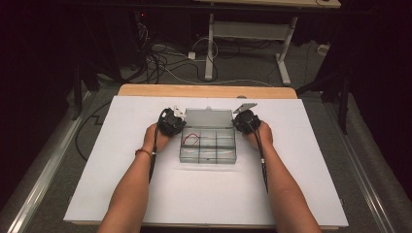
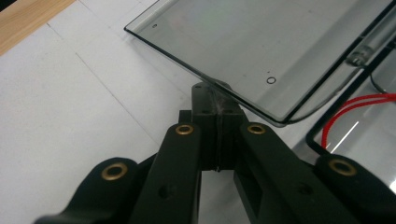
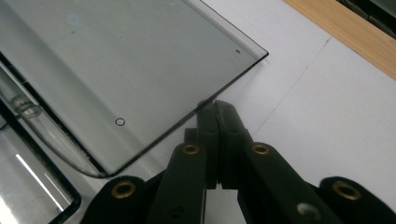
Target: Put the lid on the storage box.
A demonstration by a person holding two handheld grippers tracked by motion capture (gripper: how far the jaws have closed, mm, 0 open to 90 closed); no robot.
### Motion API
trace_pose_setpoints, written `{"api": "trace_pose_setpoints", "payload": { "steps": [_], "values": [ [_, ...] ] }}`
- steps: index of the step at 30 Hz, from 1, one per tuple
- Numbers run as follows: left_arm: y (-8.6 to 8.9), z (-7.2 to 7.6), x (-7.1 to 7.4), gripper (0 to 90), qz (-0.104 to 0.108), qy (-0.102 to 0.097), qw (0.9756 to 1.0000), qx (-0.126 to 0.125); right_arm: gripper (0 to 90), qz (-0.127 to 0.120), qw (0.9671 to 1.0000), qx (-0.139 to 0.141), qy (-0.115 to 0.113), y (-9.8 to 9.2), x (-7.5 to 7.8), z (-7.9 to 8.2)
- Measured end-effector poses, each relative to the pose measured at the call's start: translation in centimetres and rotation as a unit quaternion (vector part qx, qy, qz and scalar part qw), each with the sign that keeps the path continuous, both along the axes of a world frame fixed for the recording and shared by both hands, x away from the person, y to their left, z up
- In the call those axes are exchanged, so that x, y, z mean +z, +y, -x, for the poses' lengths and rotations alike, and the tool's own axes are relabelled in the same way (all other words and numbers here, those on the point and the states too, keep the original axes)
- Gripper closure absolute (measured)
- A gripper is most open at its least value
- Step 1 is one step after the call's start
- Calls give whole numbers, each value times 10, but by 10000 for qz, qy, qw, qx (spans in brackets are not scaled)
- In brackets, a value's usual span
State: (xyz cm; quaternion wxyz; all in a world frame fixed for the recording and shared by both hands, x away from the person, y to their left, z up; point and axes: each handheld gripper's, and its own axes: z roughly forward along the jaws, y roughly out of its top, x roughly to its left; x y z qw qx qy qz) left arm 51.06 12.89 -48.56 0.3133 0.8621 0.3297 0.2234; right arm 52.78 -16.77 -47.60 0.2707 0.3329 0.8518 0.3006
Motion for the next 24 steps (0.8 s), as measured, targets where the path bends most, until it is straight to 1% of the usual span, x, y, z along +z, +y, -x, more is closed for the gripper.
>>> {"api": "trace_pose_setpoints", "payload": {
  "steps": [4, 8, 11, 16, 19, 24],
  "values": [
    [-1, 0, 0, 870, -4, -8, 10000, 7, 900, -21, 10000, -31, -20, 1, 0, 0],
    [-1, 0, 0, 871, 2, -34, 10000, 32, 900, -143, 9999, -64, -36, -1, -2, 0],
    [-2, -1, 0, 870, -1, -72, 10000, 60, 894, -133, 9999, -72, -56, 0, -1, 0],
    [-4, 0, 0, 871, -102, -230, 9996, 159, 894, -98, 9999, -73, -99, 1, -1, 1],
    [-5, 0, 0, 871, -145, -293, 9993, 193, 885, -97, 9998, -103, -127, 1, -1, 1],
    [-6, 0, 1, 871, -157, -347, 9990, 231, 888, -119, 9997, -96, -171, 2, 0, 2]
  ]
}}
